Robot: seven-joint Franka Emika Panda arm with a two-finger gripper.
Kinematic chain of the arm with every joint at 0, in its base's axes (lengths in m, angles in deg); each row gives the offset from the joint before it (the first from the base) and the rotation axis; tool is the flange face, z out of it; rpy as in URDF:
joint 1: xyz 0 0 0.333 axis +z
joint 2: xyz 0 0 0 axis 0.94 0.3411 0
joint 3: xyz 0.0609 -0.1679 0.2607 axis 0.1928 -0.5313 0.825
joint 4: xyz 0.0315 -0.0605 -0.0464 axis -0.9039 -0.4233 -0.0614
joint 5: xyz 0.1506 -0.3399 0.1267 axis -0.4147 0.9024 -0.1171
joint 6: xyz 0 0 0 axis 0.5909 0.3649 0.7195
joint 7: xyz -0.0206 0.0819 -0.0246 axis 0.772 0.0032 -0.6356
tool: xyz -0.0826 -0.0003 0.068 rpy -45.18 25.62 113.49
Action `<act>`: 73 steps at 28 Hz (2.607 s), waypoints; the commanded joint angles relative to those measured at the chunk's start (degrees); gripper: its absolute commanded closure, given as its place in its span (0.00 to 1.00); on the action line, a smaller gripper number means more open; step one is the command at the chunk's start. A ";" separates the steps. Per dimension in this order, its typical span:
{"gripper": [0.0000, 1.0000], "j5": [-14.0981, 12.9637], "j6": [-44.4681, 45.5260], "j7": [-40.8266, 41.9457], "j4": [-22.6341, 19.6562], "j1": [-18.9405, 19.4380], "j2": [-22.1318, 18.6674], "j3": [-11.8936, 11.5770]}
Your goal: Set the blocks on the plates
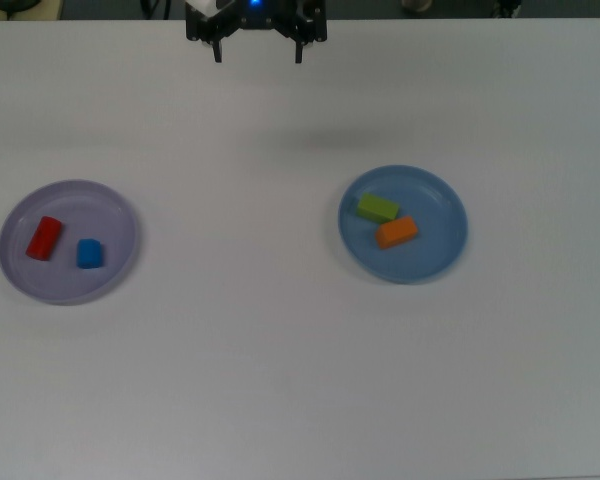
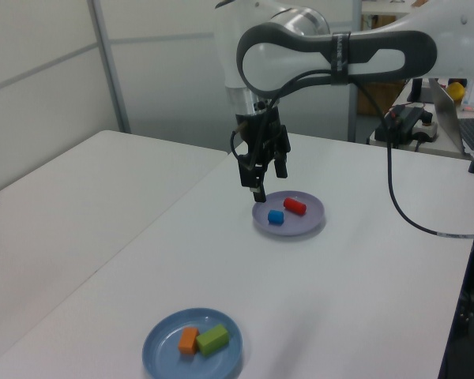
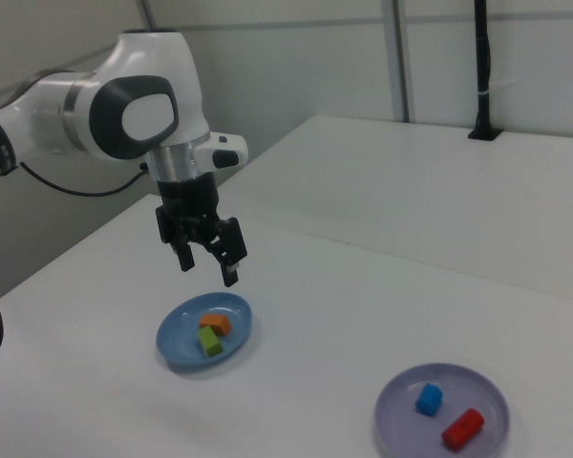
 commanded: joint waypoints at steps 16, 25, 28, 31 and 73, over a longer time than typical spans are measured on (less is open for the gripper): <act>0.00 -1.44 -0.61 0.05 1.75 -1.31 -0.53 -1.43; 0.00 -1.44 -2.81 1.28 1.66 -1.23 -0.27 -0.90; 0.00 -2.14 -2.46 4.44 1.75 -1.40 -0.62 -1.60; 0.00 -3.73 -2.19 7.17 1.75 -2.10 -1.06 -1.69; 0.00 -7.07 -6.06 6.56 1.92 -3.95 -0.44 -2.13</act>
